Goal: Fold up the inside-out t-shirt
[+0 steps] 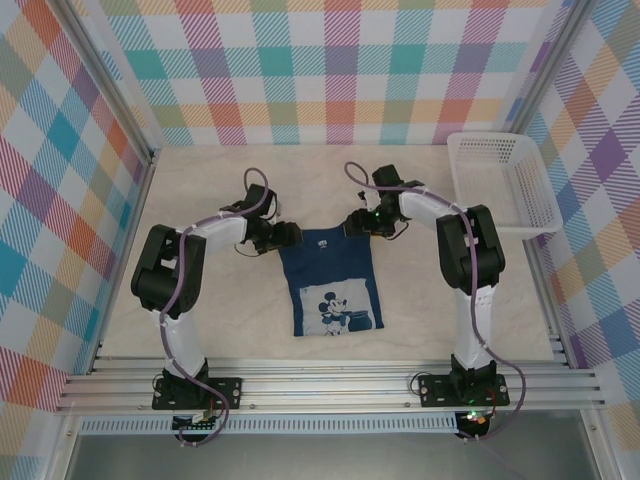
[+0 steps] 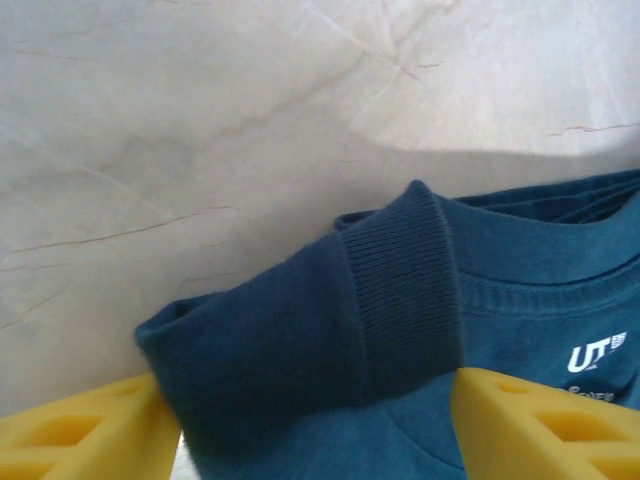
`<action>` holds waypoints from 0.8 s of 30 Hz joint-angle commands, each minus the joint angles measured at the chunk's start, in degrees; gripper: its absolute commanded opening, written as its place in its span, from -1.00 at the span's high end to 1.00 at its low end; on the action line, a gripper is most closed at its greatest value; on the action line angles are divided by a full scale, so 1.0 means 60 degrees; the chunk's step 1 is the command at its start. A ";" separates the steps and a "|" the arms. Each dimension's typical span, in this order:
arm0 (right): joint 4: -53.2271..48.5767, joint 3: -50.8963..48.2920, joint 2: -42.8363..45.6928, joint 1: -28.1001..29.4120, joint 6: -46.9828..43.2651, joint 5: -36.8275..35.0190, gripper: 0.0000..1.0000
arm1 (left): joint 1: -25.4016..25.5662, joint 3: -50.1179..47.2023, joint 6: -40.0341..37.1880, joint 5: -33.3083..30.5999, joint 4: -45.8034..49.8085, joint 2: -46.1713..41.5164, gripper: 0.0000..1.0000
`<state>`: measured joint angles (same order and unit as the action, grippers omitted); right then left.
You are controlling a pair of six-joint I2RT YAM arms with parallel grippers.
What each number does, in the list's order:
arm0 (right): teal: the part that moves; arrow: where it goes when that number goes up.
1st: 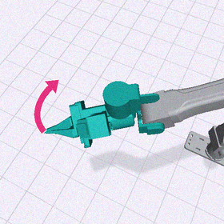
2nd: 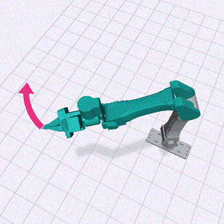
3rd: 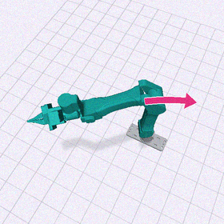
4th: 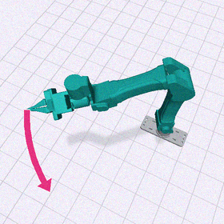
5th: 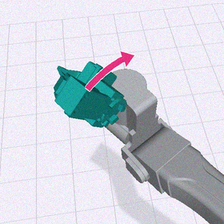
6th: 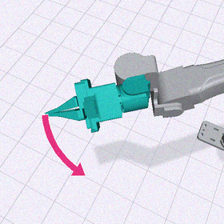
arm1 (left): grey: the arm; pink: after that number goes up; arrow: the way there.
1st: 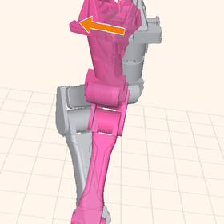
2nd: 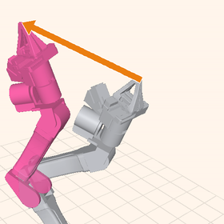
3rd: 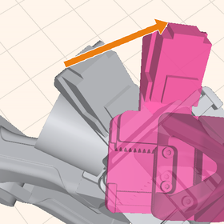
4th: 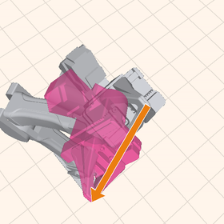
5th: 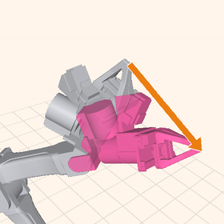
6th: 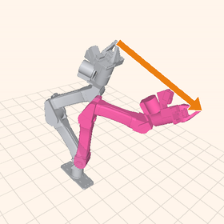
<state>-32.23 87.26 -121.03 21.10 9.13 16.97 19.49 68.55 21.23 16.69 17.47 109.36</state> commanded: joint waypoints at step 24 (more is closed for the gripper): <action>0.0534 -0.0760 0.0046 0.0701 0.0426 0.1301 0.11 | 0.0707 -0.0077 0.0235 0.1811 -0.1385 0.1004 0.28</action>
<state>-28.34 83.64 -120.20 24.08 11.25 20.93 21.52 68.47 22.68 22.09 10.76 112.38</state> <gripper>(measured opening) 0.456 0.373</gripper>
